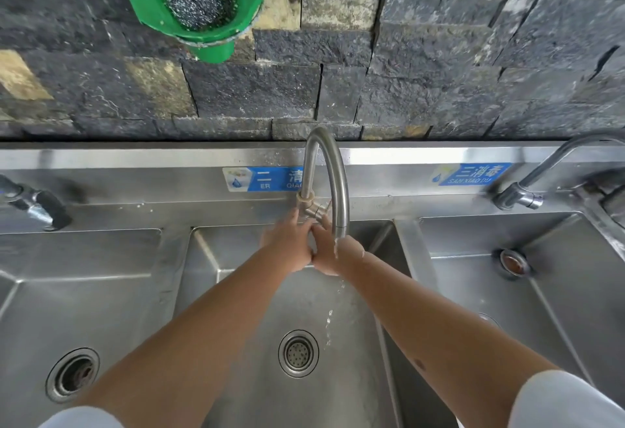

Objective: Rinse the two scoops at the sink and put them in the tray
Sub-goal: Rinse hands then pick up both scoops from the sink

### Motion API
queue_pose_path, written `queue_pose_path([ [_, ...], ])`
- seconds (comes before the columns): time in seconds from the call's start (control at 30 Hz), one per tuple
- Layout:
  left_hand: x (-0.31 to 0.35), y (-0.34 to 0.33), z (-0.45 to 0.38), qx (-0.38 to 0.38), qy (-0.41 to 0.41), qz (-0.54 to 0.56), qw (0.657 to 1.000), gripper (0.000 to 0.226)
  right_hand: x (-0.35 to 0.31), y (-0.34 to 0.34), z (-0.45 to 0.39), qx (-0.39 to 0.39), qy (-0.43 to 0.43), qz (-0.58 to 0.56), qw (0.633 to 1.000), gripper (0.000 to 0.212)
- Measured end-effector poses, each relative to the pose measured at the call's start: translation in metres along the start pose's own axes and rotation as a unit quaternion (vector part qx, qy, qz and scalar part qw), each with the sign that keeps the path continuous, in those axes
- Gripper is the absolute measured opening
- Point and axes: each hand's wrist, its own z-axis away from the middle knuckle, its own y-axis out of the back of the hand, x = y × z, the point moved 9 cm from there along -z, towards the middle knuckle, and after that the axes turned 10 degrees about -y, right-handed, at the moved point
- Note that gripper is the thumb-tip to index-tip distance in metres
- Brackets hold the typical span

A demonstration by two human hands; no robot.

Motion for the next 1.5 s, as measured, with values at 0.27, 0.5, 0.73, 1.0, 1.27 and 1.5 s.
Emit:
queue_pose_path([
  [0.27,0.028,-0.015,0.084,-0.007,-0.011,-0.049,0.999,0.073,0.007,-0.021,0.059,-0.002,-0.024,0.065,0.998,0.066],
  [0.5,0.049,-0.080,0.150,-0.052,-0.034,-0.017,0.998,0.061,0.041,-0.100,0.128,-0.095,-0.049,0.004,0.994,0.051],
  [0.73,0.078,-0.166,0.203,-0.172,-0.030,0.016,0.985,0.059,0.112,-0.190,0.196,-0.221,-0.132,0.051,0.965,0.067],
  [1.0,0.165,-0.164,0.178,-0.175,-0.090,-0.006,0.980,0.064,0.181,-0.146,0.223,-0.147,-0.149,-0.032,0.977,0.049],
  [1.27,0.313,-0.151,0.106,-0.097,-0.177,0.044,0.978,0.052,0.289,-0.077,0.236,-0.083,-0.147,-0.105,0.980,0.050],
  [1.5,0.418,-0.236,0.034,-0.203,-0.117,0.160,0.959,0.044,0.442,-0.106,0.212,-0.148,-0.241,-0.088,0.955,0.043],
])
